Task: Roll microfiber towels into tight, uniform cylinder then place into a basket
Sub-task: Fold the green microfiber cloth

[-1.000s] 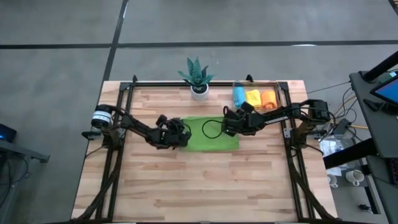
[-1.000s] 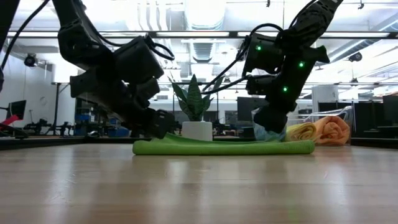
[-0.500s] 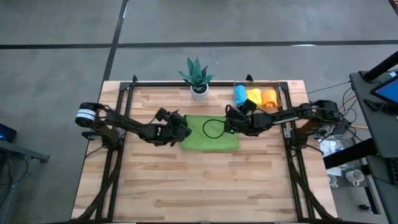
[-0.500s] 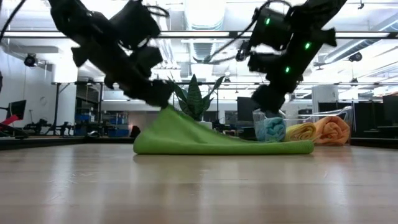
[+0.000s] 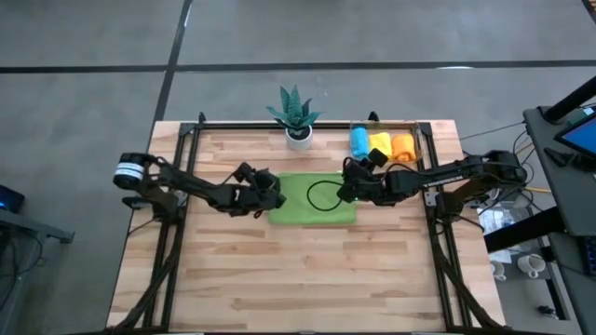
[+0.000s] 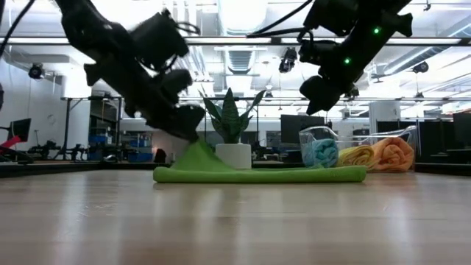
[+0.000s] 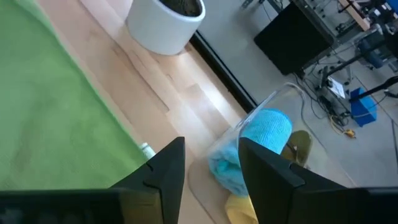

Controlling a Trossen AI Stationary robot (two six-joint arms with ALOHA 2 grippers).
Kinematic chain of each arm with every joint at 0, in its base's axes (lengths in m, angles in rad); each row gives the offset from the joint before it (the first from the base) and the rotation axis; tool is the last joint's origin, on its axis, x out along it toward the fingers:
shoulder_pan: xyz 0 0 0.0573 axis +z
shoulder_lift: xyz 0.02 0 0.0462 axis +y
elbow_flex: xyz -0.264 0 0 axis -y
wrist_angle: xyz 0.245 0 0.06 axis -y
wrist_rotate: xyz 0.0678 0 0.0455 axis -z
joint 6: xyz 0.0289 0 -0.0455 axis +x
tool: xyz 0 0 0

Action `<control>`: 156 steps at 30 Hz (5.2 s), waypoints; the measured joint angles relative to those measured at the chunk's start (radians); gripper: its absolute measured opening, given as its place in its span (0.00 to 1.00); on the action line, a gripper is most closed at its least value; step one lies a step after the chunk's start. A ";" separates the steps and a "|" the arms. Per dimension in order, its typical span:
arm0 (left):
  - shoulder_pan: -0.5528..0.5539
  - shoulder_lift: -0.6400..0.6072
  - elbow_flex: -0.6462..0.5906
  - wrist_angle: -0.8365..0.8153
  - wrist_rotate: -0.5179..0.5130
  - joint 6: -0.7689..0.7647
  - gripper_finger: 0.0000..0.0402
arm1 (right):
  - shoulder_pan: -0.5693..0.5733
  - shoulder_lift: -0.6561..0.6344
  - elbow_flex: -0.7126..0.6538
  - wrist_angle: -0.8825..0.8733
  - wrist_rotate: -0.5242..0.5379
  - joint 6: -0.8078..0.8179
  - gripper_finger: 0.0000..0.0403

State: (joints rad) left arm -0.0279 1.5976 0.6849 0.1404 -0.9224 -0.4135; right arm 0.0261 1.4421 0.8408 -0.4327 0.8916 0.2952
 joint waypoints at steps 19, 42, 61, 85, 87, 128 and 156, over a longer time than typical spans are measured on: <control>0.109 0.018 0.020 0.006 0.129 0.029 0.52 | 0.005 0.000 0.000 0.004 0.000 0.094 0.36; -0.109 -0.176 -0.104 0.031 0.626 0.320 0.35 | 0.233 -0.085 -0.145 0.067 -0.176 0.159 0.27; -0.078 -0.043 -0.035 -0.028 0.657 0.367 0.00 | 0.111 0.072 -0.211 0.313 -0.633 0.018 0.02; -0.061 -0.027 -0.040 -0.165 0.828 0.197 0.00 | 0.080 0.131 -0.188 0.270 -0.728 0.074 0.02; -0.061 -0.030 -0.038 -0.214 0.828 0.151 0.00 | 0.085 0.131 -0.189 0.270 -0.747 0.086 0.02; -0.210 -0.025 0.057 -0.226 0.932 -0.059 0.00 | 0.184 0.111 -0.191 0.192 -0.872 0.041 0.02; -0.220 -0.027 0.152 -0.188 0.872 0.193 0.02 | 0.186 -0.027 -0.110 0.086 -0.734 -0.065 0.02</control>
State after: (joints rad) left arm -0.2482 1.5703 0.8371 -0.0477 -0.0502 -0.2202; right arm 0.2119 1.4152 0.7308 -0.3469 0.1581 0.2298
